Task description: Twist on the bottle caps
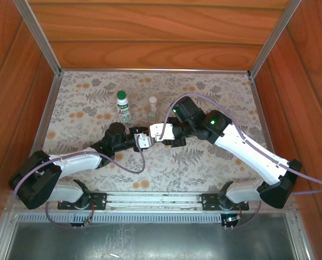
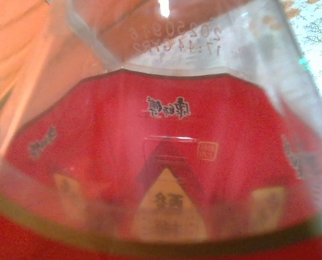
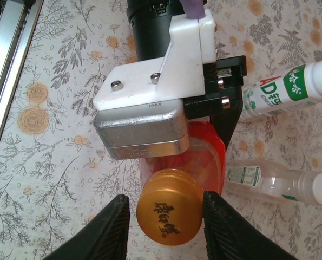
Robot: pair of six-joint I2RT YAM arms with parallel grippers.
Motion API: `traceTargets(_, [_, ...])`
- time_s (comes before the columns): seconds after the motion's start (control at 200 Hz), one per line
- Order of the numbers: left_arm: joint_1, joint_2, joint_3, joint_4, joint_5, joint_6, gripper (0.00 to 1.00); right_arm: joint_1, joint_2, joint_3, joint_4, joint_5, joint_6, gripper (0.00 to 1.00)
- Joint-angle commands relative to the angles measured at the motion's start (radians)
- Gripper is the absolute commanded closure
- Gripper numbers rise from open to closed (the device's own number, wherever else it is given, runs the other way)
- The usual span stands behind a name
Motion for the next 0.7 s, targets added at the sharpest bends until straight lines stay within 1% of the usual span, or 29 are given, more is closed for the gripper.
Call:
traceTargets(0.0, [0.0,-0.014,0.012,-0.001,0.028,-0.018,0.49,0.007,0.0,-0.022,-0.003,0.008,-0.018,0.58])
traceTargets(0.045, [0.0,-0.016,0.012,0.0,0.028,-0.02,0.5,0.007,0.002,-0.02,-0.006,0.008,-0.018,0.58])
traceTargets(0.095, [0.001,-0.018,0.01,-0.001,0.027,-0.02,0.49,0.007,0.007,-0.015,-0.016,0.0,-0.016,0.65])
traceTargets(0.165, [0.001,-0.02,0.009,-0.001,0.025,-0.023,0.49,0.007,0.013,-0.007,-0.027,-0.006,-0.017,0.68])
traceTargets(0.215, [0.001,-0.02,0.01,-0.001,0.025,-0.022,0.49,0.007,0.015,-0.012,-0.027,0.006,-0.019,0.71])
traceTargets(0.33, [0.001,-0.02,0.013,0.0,0.023,-0.026,0.49,0.006,0.016,-0.024,-0.017,0.031,-0.017,0.73])
traceTargets(0.415, [0.001,-0.021,0.016,-0.001,0.012,-0.028,0.49,0.007,0.013,-0.03,0.016,0.069,0.052,0.75])
traceTargets(0.455, [0.001,-0.02,0.021,-0.001,0.002,-0.03,0.49,0.007,0.009,-0.036,0.059,0.103,0.139,0.77])
traceTargets(0.475, [0.001,-0.02,0.023,-0.001,-0.004,-0.032,0.49,0.007,0.006,-0.039,0.085,0.127,0.208,0.79])
traceTargets(0.55, [0.001,-0.011,0.041,0.0,-0.023,-0.045,0.49,0.006,0.007,-0.035,0.153,0.206,0.515,0.83])
traceTargets(0.585, [0.001,-0.006,0.05,0.0,-0.031,-0.058,0.49,0.003,0.014,-0.022,0.149,0.198,0.65,0.83])
traceTargets(0.635, [0.001,-0.002,0.057,-0.001,-0.032,-0.08,0.5,-0.002,0.032,0.009,0.131,0.156,0.836,0.83])
traceTargets(0.695, [0.001,-0.003,0.059,-0.001,-0.028,-0.089,0.49,-0.005,0.053,0.047,0.104,0.128,1.11,0.83])
